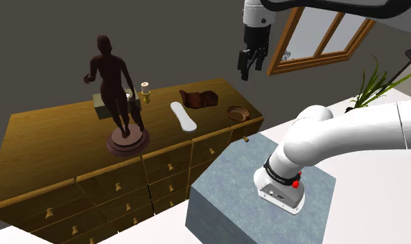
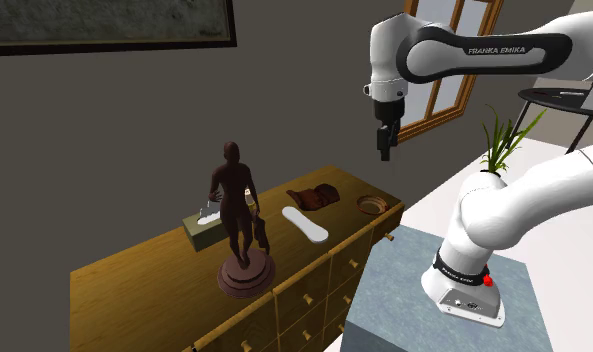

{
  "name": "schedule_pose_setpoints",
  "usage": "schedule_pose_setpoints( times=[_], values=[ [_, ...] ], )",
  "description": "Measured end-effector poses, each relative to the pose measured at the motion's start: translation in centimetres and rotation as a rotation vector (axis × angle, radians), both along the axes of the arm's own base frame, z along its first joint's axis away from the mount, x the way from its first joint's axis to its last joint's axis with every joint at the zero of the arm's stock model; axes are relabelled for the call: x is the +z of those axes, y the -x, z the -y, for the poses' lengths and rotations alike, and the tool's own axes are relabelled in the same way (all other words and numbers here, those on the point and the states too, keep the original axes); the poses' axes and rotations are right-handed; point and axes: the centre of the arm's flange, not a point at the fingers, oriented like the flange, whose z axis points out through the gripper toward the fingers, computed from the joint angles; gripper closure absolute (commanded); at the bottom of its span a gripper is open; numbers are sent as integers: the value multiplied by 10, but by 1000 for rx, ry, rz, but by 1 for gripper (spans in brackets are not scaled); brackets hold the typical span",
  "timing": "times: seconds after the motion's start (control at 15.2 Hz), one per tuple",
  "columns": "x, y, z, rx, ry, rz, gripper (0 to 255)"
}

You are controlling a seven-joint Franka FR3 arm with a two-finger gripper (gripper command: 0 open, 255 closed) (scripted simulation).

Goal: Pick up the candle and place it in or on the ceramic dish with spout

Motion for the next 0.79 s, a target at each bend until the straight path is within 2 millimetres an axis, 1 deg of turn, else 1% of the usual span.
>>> schedule_pose_setpoints(
  times=[0.07,0.2,0.33,0.4,0.53,0.59,0.73,0.79],
  values=[
    [0,0,0,0,0,0,0],
    [-5,-12,-4,-1,-4,3,0],
    [-14,-33,-11,-2,-11,9,0],
    [-22,-43,-15,-2,-14,11,0],
    [-29,-62,-23,-4,-21,18,0],
    [-32,-77,-29,-4,-25,22,0],
    [-44,-96,-38,-6,-33,27,0],
    [-49,-107,-39,-6,-36,31,0]
  ],
)
